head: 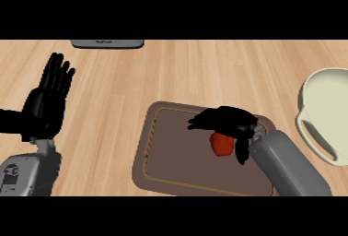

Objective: Pick the bell pepper from the tray and place it in the pot

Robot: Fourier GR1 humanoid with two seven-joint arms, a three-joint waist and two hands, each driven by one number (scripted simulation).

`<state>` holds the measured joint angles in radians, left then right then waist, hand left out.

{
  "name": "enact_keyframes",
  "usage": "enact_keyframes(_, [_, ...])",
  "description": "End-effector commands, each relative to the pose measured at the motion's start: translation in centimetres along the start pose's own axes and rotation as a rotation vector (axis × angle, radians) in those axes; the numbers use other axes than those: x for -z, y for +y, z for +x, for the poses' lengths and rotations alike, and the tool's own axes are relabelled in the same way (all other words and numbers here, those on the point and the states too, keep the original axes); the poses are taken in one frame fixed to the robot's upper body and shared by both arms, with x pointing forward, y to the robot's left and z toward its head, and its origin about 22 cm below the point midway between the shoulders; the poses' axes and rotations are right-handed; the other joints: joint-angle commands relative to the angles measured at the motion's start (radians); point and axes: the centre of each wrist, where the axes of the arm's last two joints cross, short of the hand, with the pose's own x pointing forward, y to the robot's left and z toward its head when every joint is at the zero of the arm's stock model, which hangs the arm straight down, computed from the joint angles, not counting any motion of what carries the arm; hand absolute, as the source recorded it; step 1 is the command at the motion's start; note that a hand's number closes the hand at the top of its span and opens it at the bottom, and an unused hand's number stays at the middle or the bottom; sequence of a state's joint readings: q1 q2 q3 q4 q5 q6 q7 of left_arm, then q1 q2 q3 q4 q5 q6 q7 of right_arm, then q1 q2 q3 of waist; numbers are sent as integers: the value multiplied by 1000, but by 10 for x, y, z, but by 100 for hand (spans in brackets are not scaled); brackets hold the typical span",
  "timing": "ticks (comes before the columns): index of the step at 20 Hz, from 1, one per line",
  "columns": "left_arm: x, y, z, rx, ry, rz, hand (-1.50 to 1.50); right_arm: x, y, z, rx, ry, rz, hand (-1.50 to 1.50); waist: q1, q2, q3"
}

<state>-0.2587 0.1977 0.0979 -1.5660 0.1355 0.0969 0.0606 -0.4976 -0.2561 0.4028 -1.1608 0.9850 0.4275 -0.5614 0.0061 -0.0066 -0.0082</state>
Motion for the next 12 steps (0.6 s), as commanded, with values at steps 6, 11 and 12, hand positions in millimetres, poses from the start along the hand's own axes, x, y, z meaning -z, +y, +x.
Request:
enact_keyframes(6, [-5,-2,3,12,-3,6,0,7,37,0,-71,-150,-11,150,2,7,9])
enact_keyframes(11, [-1,9,-3,23,-20,11,0,2,35,18,-74,-148,-56,150,-9,6,8])
enact_keyframes(12, [-6,10,-1,3,11,-12,0,15,30,33,-94,-156,-57,150,-6,5,8])
